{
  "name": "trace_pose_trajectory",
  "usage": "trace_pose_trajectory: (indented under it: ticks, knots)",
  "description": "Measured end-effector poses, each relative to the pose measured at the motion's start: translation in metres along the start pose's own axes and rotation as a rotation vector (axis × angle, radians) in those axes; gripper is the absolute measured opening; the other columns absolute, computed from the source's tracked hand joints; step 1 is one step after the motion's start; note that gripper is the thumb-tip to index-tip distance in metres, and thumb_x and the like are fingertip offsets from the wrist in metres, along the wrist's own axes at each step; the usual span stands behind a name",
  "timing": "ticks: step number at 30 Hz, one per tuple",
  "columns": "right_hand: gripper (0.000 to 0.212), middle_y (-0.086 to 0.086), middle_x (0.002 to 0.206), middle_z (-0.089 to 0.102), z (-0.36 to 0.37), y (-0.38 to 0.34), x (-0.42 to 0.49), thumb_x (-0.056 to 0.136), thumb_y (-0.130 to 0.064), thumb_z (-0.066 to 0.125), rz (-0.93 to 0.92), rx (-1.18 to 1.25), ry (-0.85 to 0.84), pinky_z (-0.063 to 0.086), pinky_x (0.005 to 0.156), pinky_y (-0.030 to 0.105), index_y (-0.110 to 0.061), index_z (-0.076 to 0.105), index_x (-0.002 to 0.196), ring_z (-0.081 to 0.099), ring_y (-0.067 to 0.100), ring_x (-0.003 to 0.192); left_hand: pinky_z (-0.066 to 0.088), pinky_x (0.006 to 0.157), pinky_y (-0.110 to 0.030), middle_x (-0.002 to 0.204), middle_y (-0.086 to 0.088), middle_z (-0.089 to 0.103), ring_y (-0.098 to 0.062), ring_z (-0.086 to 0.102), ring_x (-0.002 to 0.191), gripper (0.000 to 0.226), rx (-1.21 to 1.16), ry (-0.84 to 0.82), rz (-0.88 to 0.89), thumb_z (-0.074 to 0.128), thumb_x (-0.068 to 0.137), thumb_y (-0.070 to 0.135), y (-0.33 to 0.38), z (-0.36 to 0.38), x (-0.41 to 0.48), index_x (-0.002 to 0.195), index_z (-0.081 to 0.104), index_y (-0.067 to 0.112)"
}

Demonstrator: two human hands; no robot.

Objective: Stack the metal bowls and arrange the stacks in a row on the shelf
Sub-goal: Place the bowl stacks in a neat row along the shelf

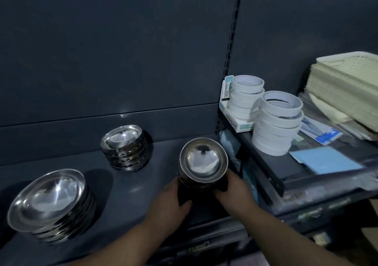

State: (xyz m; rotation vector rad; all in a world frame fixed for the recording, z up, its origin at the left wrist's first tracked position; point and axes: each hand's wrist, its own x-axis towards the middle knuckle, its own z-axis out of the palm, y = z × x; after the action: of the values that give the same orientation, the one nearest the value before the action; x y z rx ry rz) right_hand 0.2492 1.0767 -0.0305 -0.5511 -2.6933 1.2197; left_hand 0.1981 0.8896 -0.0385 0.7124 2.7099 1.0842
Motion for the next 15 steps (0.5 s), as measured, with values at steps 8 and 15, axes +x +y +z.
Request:
trace_pose_trajectory:
  ticks: [8, 15]
  knots:
    - [0.056, 0.0, 0.117, 0.068, -0.024, 0.015, -0.025, 0.072, -0.017, 0.075, -0.03, -0.023, -0.025, 0.043, 0.079, 0.021, -0.022, 0.055, 0.124, 0.062, 0.019, 0.111, 0.038, 0.095, -0.016, 0.133, 0.004, 0.058, -0.012, 0.054, 0.119, 0.062, 0.047, -0.072, -0.013, 0.068, 0.08, 0.036, 0.02, 0.01, -0.021, 0.136, 0.045, 0.026]
    - [0.082, -0.032, 0.105, 0.054, -0.046, 0.022, -0.024, 0.061, -0.021, 0.089, -0.12, 0.138, -0.107, 0.036, 0.073, -0.005, -0.042, 0.041, 0.124, 0.053, -0.015, 0.096, 0.033, 0.092, -0.015, 0.142, 0.002, 0.047, -0.015, 0.045, 0.13, 0.096, -0.051, 0.072, -0.116, 0.082, 0.068, 0.038, 0.045, 0.01, -0.02, 0.146, 0.027, 0.025]
